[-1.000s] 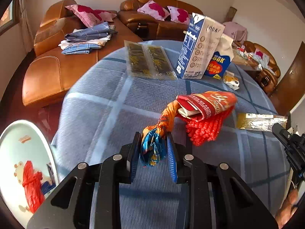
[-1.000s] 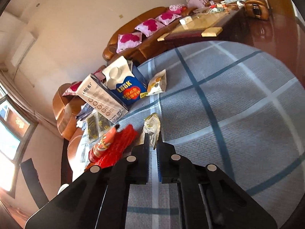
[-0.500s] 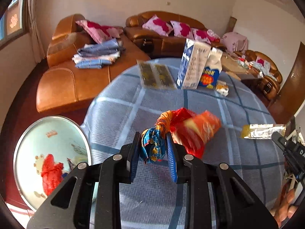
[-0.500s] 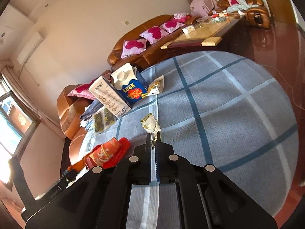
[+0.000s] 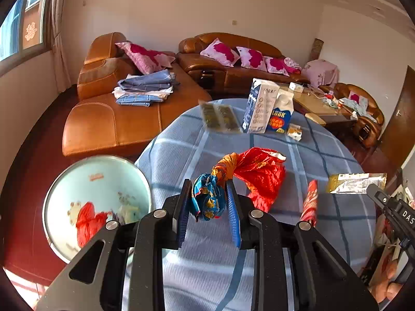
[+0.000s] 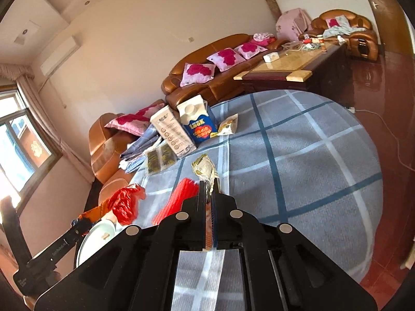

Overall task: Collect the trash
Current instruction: 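Carry the blue-orange wrapper and clear plastic toward the blue bin with both tools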

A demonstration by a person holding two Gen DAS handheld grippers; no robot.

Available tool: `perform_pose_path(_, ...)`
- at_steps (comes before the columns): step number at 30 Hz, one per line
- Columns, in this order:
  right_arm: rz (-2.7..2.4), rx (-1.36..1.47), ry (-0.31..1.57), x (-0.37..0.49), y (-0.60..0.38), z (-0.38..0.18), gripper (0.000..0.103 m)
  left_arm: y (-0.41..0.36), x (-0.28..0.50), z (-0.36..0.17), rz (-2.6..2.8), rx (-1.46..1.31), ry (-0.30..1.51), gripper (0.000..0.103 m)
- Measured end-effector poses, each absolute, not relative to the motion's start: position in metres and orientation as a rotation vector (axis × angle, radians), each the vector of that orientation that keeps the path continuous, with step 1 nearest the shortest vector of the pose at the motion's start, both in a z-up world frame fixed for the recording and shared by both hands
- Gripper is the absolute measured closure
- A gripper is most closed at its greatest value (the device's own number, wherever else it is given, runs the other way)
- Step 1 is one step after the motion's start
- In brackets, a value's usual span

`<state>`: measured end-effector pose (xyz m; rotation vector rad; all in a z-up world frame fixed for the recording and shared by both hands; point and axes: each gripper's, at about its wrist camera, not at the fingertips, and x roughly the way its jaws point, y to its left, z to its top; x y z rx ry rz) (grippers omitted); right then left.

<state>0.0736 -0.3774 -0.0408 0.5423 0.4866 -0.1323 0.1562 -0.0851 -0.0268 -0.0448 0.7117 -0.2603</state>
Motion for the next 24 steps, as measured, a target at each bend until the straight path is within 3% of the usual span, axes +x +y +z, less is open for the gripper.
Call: perform_pose_path(24, 0.059, 0.384, 0.510, 0.059, -0.268, -0.027, 0.099, 0.008, 0.105, -0.029, -0.118, -0.072, 0.688, 0.077)
